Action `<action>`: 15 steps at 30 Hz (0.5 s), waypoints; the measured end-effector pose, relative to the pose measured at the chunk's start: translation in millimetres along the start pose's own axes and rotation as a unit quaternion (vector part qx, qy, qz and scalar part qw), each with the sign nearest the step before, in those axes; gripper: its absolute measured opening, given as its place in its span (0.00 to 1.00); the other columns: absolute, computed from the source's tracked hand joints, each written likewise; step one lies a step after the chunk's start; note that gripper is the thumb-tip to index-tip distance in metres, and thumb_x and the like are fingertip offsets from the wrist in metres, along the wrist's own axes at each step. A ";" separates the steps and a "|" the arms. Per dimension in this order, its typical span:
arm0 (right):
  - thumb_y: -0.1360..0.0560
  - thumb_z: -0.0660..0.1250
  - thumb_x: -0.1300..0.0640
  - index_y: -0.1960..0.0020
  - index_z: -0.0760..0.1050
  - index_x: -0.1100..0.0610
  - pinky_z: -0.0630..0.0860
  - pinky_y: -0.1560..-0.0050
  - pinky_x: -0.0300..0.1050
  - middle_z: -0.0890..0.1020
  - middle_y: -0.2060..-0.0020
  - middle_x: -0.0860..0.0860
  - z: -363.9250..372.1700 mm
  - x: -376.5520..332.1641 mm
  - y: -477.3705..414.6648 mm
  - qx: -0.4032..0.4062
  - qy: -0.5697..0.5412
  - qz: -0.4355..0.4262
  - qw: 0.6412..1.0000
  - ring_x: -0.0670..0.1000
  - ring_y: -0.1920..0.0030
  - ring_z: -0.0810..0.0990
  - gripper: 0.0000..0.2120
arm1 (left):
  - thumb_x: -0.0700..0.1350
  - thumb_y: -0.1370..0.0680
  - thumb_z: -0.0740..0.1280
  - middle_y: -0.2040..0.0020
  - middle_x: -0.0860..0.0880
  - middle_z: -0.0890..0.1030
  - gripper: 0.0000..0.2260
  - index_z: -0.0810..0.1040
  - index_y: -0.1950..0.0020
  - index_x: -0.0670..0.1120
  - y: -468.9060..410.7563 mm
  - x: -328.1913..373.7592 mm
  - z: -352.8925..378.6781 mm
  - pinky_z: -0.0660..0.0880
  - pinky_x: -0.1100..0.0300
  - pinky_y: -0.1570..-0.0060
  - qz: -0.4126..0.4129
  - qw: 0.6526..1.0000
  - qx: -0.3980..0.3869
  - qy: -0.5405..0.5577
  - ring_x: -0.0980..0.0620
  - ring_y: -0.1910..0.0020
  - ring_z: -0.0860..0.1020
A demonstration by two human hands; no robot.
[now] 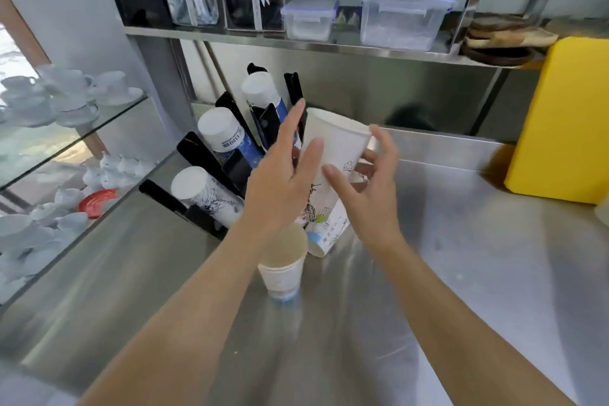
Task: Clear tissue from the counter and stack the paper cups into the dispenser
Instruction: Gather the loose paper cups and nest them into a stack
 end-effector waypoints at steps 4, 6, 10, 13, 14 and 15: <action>0.32 0.72 0.53 0.33 0.58 0.48 0.73 0.55 0.26 0.71 0.43 0.33 29.9 11.1 29.7 -0.053 0.030 -0.016 0.998 0.35 0.47 0.74 0.34 | 0.63 0.25 0.54 0.44 0.53 0.78 0.22 0.53 0.33 0.72 33.3 -29.3 -24.1 0.76 0.45 0.48 -0.003 0.999 -0.001 -0.042 0.53 0.50 0.78; 0.32 0.72 0.49 0.33 0.57 0.47 0.74 0.49 0.32 0.70 0.40 0.38 34.3 23.3 44.4 -0.089 0.068 -0.017 0.993 0.38 0.44 0.74 0.34 | 0.62 0.26 0.56 0.40 0.53 0.77 0.22 0.56 0.33 0.68 51.3 -47.0 -28.4 0.76 0.46 0.46 -0.015 0.999 -0.004 -0.035 0.54 0.47 0.77; 0.30 0.67 0.44 0.32 0.60 0.51 0.71 0.40 0.47 0.71 0.38 0.49 30.8 51.3 68.7 -0.152 0.177 -0.016 0.972 0.46 0.40 0.71 0.31 | 0.63 0.26 0.56 0.33 0.53 0.72 0.27 0.57 0.29 0.59 88.2 -78.8 -20.3 0.73 0.54 0.42 -0.052 0.997 -0.049 -0.028 0.55 0.40 0.75; 0.26 0.61 0.42 0.30 0.61 0.54 0.64 0.36 0.48 0.70 0.33 0.55 25.0 71.7 87.4 -0.207 0.315 -0.052 0.925 0.53 0.34 0.69 0.29 | 0.62 0.24 0.58 0.30 0.50 0.68 0.31 0.57 0.26 0.48 110.2 -96.1 -12.1 0.69 0.55 0.37 -0.050 0.992 -0.080 -0.084 0.54 0.32 0.67; 0.26 0.58 0.41 0.29 0.60 0.54 0.61 0.35 0.47 0.69 0.31 0.55 22.5 76.0 93.3 -0.219 0.345 -0.059 0.911 0.54 0.32 0.67 0.30 | 0.61 0.24 0.58 0.29 0.48 0.66 0.32 0.57 0.26 0.46 115.4 -100.0 -10.5 0.69 0.53 0.35 -0.047 0.990 -0.091 -0.097 0.53 0.30 0.65; 0.26 0.57 0.40 0.29 0.59 0.53 0.60 0.35 0.45 0.68 0.30 0.55 20.0 78.8 97.9 -0.230 0.358 -0.061 0.903 0.54 0.31 0.66 0.31 | 0.61 0.24 0.58 0.27 0.48 0.65 0.33 0.56 0.26 0.45 119.6 -102.7 -10.4 0.68 0.52 0.34 -0.045 0.988 -0.099 -0.106 0.53 0.29 0.64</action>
Point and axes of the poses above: each hand's wrist, its own y-axis away from the middle knuckle, its own z-axis out of the palm, x = y × z, the point moved 2 cm from there along -y, towards the middle knuckle
